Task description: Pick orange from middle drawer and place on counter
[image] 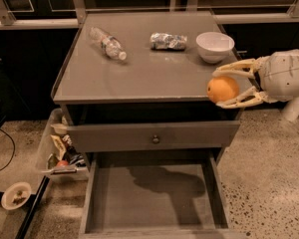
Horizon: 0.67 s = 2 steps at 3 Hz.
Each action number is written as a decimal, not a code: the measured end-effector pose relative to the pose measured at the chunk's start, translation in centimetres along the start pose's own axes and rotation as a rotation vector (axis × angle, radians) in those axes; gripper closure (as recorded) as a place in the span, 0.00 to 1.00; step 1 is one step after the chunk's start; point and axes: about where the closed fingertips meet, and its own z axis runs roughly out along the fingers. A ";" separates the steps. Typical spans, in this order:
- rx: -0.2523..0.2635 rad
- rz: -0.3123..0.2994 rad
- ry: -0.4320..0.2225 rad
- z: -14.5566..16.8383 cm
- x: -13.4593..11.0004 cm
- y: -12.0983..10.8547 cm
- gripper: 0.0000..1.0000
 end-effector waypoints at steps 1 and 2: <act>0.015 -0.031 -0.021 0.8 -0.6 -0.7 1.00; 0.076 -0.071 -0.081 3.5 -0.9 -4.8 1.00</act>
Offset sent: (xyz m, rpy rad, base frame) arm 0.1077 0.0760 0.0469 0.1780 -0.2044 0.0677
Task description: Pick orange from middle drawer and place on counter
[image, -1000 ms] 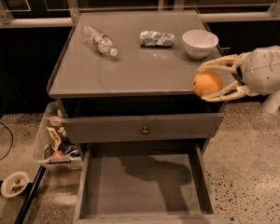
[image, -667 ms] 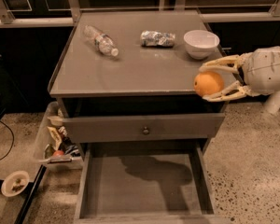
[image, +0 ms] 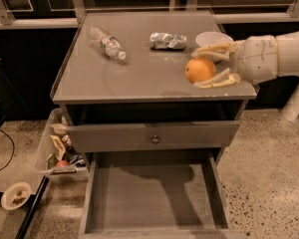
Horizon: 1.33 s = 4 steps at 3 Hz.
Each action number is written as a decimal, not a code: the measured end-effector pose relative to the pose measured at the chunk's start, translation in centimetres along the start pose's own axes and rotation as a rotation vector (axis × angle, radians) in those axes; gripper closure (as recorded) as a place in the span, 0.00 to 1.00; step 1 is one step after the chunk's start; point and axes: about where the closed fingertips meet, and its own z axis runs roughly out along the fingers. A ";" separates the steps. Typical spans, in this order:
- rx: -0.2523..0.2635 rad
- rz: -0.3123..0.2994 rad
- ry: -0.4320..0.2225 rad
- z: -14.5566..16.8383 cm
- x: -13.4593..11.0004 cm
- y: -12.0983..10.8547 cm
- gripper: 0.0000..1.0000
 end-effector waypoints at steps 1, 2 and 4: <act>0.082 0.034 -0.048 3.7 0.9 -4.5 1.00; 0.069 0.127 -0.078 7.4 2.9 -6.7 1.00; -0.035 0.323 -0.037 13.0 8.0 -6.6 1.00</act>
Offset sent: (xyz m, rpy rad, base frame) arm 0.1351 0.0811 -0.0172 0.1832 0.2288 -0.0285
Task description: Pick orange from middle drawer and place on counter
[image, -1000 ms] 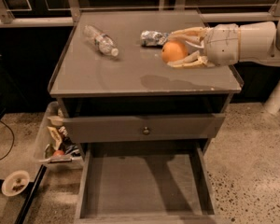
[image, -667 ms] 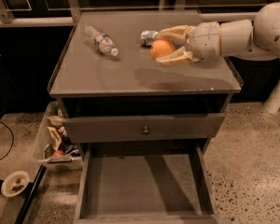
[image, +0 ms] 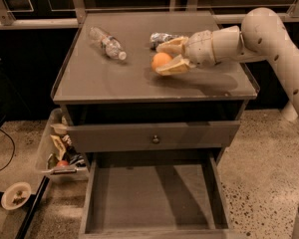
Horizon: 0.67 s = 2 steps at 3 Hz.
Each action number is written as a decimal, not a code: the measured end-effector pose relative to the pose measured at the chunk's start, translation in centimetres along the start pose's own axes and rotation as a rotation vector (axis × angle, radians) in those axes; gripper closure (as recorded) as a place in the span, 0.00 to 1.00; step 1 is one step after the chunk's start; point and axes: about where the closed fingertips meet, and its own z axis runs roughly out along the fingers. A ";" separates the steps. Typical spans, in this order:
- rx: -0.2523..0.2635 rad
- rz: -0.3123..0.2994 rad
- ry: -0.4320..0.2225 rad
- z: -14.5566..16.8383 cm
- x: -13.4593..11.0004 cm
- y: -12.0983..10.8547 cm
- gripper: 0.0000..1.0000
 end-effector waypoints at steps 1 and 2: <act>-0.019 0.063 0.034 1.1 1.8 -0.1 1.00; -0.022 0.075 0.039 1.3 2.0 -0.2 0.87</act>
Offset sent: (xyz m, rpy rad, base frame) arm 0.0099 0.0017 -0.0161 -0.0175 0.0606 -0.0209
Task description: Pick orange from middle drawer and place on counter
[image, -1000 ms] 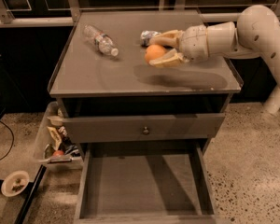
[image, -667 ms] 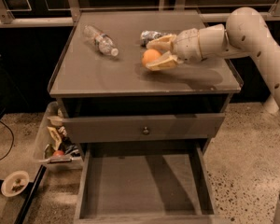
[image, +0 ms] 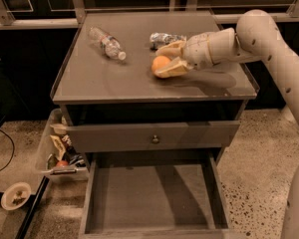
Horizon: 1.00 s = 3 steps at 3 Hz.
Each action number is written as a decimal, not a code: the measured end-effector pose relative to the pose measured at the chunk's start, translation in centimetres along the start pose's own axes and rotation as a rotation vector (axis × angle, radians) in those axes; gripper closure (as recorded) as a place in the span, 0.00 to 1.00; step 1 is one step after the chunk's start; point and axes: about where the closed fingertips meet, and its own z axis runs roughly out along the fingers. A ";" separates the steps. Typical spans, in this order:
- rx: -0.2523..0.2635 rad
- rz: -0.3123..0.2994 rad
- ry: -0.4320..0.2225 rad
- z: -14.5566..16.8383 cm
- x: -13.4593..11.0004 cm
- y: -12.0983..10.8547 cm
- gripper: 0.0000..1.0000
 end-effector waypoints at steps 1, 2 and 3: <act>0.000 0.000 0.000 0.0 0.0 0.0 0.63; 0.000 0.000 0.000 0.0 0.0 0.0 0.39; 0.000 0.000 0.000 0.0 0.0 0.0 0.17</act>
Offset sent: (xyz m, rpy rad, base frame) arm 0.0000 0.0000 0.0000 0.0000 0.0000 0.0000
